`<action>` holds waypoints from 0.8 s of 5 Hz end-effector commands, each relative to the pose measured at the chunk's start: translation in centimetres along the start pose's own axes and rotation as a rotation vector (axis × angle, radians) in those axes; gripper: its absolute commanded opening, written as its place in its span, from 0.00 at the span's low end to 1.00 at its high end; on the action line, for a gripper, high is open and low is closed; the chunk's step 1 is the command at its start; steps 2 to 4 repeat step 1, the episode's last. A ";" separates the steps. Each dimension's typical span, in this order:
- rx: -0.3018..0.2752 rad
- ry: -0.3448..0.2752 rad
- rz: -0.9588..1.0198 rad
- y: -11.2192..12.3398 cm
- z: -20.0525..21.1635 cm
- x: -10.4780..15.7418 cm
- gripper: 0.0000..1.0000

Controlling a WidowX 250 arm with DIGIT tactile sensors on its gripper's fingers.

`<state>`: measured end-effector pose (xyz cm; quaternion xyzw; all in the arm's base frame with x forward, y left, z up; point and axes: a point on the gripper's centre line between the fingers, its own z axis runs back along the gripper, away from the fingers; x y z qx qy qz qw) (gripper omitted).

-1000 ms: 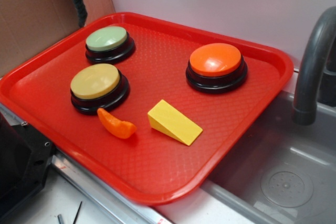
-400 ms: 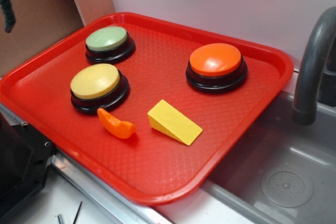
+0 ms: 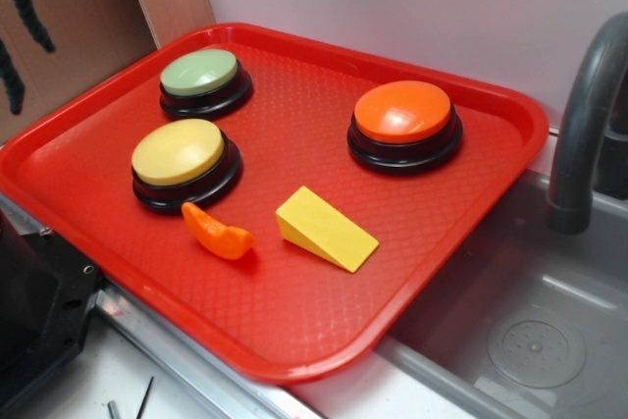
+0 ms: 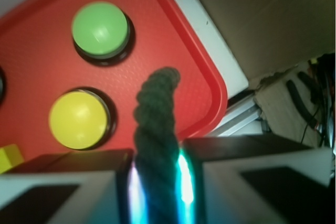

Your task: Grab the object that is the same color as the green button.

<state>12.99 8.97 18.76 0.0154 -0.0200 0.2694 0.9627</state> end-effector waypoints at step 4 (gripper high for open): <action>0.020 -0.033 -0.014 -0.7 -0.1 1.0 0.00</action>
